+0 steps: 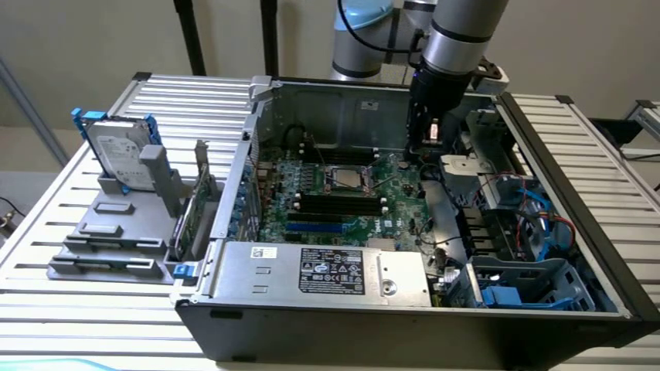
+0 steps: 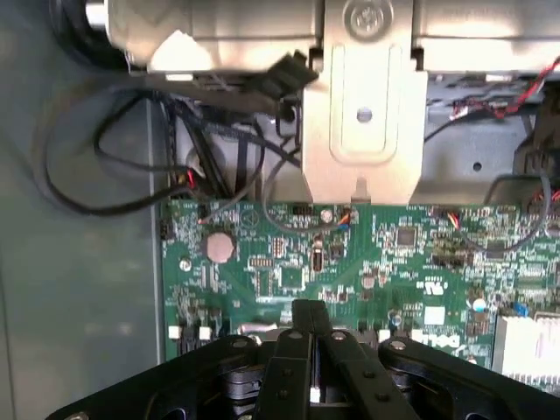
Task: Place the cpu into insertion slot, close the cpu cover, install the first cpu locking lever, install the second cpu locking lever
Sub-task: 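Close the cpu cover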
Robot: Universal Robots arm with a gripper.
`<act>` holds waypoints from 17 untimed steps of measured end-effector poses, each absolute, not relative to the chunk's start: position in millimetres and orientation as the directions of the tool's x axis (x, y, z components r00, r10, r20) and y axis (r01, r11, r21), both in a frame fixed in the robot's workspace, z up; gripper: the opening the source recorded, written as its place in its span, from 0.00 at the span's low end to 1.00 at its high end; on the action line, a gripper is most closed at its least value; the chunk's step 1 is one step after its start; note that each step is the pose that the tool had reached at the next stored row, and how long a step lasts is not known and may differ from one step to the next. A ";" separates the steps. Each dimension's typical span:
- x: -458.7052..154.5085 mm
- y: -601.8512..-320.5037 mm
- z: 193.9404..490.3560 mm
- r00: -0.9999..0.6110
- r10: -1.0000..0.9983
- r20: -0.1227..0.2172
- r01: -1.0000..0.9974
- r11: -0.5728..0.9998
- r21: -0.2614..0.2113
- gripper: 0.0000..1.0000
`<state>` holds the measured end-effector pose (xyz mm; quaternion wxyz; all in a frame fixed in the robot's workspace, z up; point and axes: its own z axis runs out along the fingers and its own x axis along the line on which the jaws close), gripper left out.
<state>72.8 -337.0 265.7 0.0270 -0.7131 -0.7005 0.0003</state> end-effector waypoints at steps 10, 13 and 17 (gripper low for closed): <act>76.4 -336.6 248.7 0.010 0.999 0.037 0.999 -0.009 -0.039 0.11; 76.1 -335.4 243.7 0.010 0.999 0.038 0.999 -0.009 -0.039 0.11; 73.7 -333.5 240.9 0.010 0.999 0.042 0.999 -0.009 -0.041 0.11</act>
